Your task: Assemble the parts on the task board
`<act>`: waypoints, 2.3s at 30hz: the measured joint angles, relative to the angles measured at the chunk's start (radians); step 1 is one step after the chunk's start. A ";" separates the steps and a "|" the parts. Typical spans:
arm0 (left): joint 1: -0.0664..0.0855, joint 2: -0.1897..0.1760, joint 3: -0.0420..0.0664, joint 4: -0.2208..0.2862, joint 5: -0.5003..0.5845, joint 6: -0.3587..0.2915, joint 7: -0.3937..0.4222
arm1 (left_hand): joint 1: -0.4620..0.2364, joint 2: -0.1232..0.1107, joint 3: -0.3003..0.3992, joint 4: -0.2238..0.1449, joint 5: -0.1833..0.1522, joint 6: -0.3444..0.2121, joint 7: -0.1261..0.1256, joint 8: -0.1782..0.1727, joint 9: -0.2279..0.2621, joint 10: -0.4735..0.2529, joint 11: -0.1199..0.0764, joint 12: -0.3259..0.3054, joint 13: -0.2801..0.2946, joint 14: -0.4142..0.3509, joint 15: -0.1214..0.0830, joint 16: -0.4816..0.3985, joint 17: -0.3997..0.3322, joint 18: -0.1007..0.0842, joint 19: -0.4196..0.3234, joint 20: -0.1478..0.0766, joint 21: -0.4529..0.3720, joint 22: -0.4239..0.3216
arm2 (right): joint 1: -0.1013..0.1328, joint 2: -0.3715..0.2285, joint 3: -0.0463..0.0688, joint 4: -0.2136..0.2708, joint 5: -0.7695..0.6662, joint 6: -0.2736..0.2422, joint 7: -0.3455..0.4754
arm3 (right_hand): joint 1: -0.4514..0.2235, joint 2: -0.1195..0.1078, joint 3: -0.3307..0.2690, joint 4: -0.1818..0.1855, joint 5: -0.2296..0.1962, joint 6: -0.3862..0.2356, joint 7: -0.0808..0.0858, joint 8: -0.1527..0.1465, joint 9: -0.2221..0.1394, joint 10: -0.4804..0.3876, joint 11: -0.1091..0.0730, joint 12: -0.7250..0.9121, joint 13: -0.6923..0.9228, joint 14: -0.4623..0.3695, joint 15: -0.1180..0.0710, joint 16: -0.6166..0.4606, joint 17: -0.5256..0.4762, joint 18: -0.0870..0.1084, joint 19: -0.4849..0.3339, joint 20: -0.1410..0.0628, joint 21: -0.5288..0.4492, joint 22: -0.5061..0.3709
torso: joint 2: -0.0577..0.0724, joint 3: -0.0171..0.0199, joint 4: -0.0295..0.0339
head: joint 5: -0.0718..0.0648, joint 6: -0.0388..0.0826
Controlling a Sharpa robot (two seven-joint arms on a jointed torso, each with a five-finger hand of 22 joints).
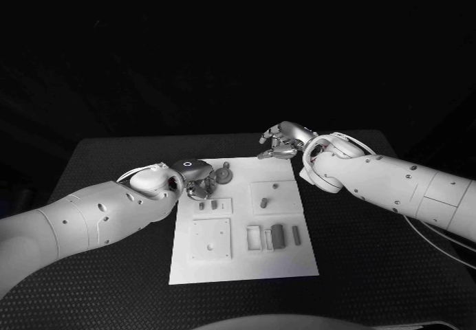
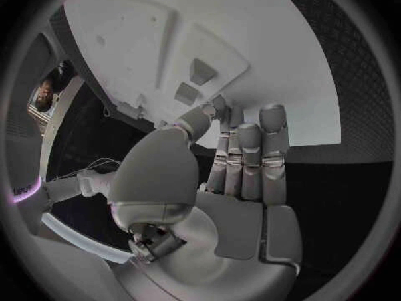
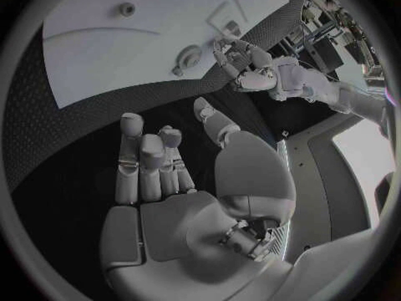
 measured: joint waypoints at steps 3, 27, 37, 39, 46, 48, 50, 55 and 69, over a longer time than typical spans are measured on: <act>0.000 0.002 -0.001 -0.002 -0.002 -0.001 0.000 | 0.000 0.000 0.000 0.000 0.000 0.000 0.000 0.000 -0.001 0.000 0.000 0.000 0.000 0.000 0.000 0.000 0.000 0.000 0.000 0.000 0.000 0.000 | 0.000 0.000 0.000 0.000 0.000 0.000 0.000 | 0.000 0.000 0.000 0.000 0.000 0.000 0.000 0.000 0.000 0.000 0.000 0.000 -0.001 0.000 0.000 0.000 0.000 0.000 0.000 0.000 0.000 0.000 | 0.000 -0.0005 0.0001 | -0.001 0.000; -0.004 0.000 -0.009 -0.007 -0.001 -0.025 0.015 | 0.009 -0.001 0.000 0.000 -0.004 -0.002 -0.002 -0.005 -0.002 0.004 0.004 -0.004 0.008 -0.002 -0.002 0.000 0.002 -0.004 0.000 0.001 0.000 0.000 | -0.001 0.000 0.000 0.000 0.001 0.000 0.000 | 0.000 0.000 0.000 0.000 0.000 0.001 -0.001 0.000 0.000 0.000 0.000 0.000 -0.001 0.000 0.000 0.000 0.000 0.000 0.000 0.001 0.000 0.000 | 0.000 -0.0006 0.0006 | -0.001 -0.003; -0.005 -0.001 -0.010 -0.009 0.009 -0.032 0.022 | 0.003 -0.016 -0.003 -0.003 -0.058 -0.018 0.014 -0.012 -0.009 -0.006 0.013 -0.019 0.011 -0.011 0.007 -0.008 0.002 -0.004 -0.004 0.003 -0.016 0.000 | -0.002 -0.001 0.000 0.000 0.002 0.000 0.000 | 0.000 0.000 0.000 0.000 0.000 0.001 -0.001 0.000 0.000 0.000 -0.001 0.001 -0.002 0.000 0.000 0.000 0.000 0.000 0.000 0.001 0.000 0.000 | 0.000 -0.0011 0.0008 | -0.001 -0.003; -0.005 -0.002 -0.010 -0.009 0.011 -0.033 0.023 | 0.003 -0.016 -0.003 -0.003 -0.058 -0.025 0.014 -0.012 -0.010 -0.006 0.013 -0.019 0.011 -0.010 0.007 -0.008 0.002 -0.005 -0.007 0.000 -0.016 0.000 | -0.002 -0.001 0.000 0.000 0.002 0.000 0.000 | 0.000 0.000 0.000 0.000 0.000 -0.001 0.001 0.000 0.000 -0.002 -0.003 0.004 -0.002 0.000 0.000 0.000 0.000 0.000 -0.002 0.002 0.000 0.000 | 0.000 -0.0012 0.0007 | -0.001 -0.003; -0.007 -0.004 -0.011 -0.009 0.019 -0.035 0.024 | -0.007 -0.035 -0.014 0.003 -0.064 -0.063 0.027 -0.034 -0.020 -0.011 0.011 -0.020 0.014 -0.010 0.007 -0.008 0.002 -0.006 -0.009 0.002 -0.020 0.000 | -0.002 -0.001 0.000 0.000 0.002 0.000 0.000 | 0.000 0.000 0.000 0.000 0.000 -0.001 0.001 0.000 -0.001 -0.002 -0.003 0.004 -0.002 0.000 0.000 0.000 0.000 0.000 -0.002 0.002 0.000 0.000 | 0.000 -0.0013 0.0007 | 0.000 -0.001; -0.007 -0.005 -0.012 -0.010 0.020 -0.034 0.024 | -0.008 -0.037 -0.017 0.006 -0.064 -0.081 0.027 -0.043 -0.024 -0.015 0.014 -0.020 0.016 -0.014 0.011 -0.008 0.002 -0.006 -0.009 0.002 -0.020 0.000 | -0.002 -0.001 0.000 0.000 0.002 0.000 0.000 | 0.000 0.000 0.000 0.000 0.000 -0.001 0.001 0.000 -0.001 -0.002 -0.003 0.004 -0.002 0.000 0.000 0.000 0.000 0.000 -0.002 0.002 0.000 0.000 | 0.000 -0.0013 0.0007 | 0.000 -0.001; -0.008 -0.006 -0.012 -0.011 0.020 -0.034 0.024 | -0.011 -0.040 -0.028 0.007 -0.064 -0.103 0.027 -0.053 -0.030 -0.015 0.014 -0.019 0.020 -0.014 0.011 -0.008 0.002 -0.006 -0.009 0.002 -0.020 0.000 | -0.002 -0.001 0.000 0.000 0.002 0.000 0.000 | 0.000 0.000 0.000 0.000 0.000 -0.001 0.001 0.000 -0.001 -0.001 -0.004 0.004 -0.002 0.000 0.000 0.000 0.000 0.000 -0.002 0.002 0.000 0.000 | 0.000 -0.0013 0.0007 | 0.000 -0.001; -0.008 -0.008 -0.012 -0.011 0.022 -0.035 0.022 | -0.015 -0.043 -0.039 0.006 -0.064 -0.140 0.024 -0.064 -0.039 -0.015 0.014 -0.020 0.028 -0.014 0.011 -0.008 0.003 -0.006 -0.009 0.002 -0.024 0.000 | -0.002 -0.001 0.000 -0.001 0.002 0.000 0.000 | 0.000 0.000 0.000 0.000 0.000 -0.001 0.001 0.000 -0.001 -0.001 -0.004 0.004 -0.002 0.000 0.000 0.000 0.000 0.000 -0.002 0.002 0.000 0.000 | 0.000 -0.0013 0.0007 | 0.000 -0.001; -0.008 -0.021 -0.012 -0.002 0.029 -0.042 0.023 | -0.015 -0.043 -0.044 0.006 -0.064 -0.164 0.018 -0.074 -0.044 -0.016 0.012 -0.020 0.037 -0.014 0.011 -0.008 0.005 -0.006 -0.009 0.002 -0.024 0.000 | -0.002 -0.001 0.000 -0.002 0.003 0.000 0.000 | 0.000 0.000 0.000 0.000 0.000 0.000 0.000 0.000 -0.001 0.000 -0.004 0.004 -0.003 0.000 0.000 0.000 -0.001 0.000 -0.002 0.003 0.000 0.000 | 0.000 -0.0013 0.0005 | 0.001 -0.002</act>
